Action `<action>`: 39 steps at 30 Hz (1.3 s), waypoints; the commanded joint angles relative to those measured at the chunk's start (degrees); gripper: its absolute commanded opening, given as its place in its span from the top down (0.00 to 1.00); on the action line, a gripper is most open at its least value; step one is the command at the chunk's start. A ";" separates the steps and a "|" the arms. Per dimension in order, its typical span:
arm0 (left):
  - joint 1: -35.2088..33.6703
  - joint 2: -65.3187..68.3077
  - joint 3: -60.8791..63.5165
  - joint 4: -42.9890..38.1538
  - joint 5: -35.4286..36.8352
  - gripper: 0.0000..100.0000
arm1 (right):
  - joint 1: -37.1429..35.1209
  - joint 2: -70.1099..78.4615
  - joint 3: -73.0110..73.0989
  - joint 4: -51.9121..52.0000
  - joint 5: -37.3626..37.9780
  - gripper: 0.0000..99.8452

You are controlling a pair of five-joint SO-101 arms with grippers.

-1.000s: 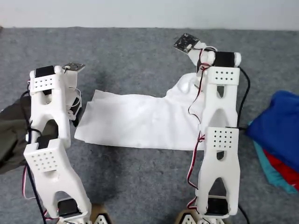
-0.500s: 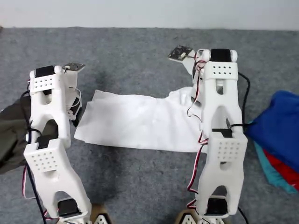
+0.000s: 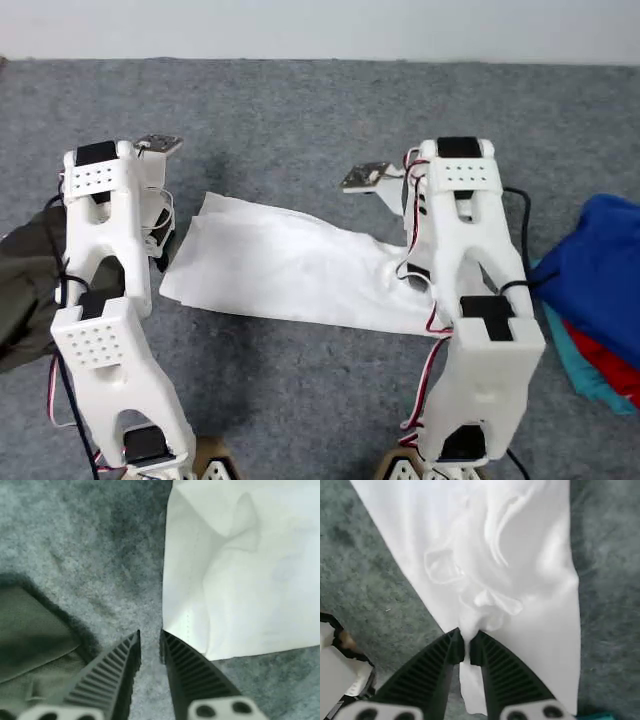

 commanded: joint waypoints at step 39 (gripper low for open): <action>2.73 -3.60 -3.12 1.67 4.57 0.72 | 1.19 -25.54 18.64 -15.87 -18.02 0.87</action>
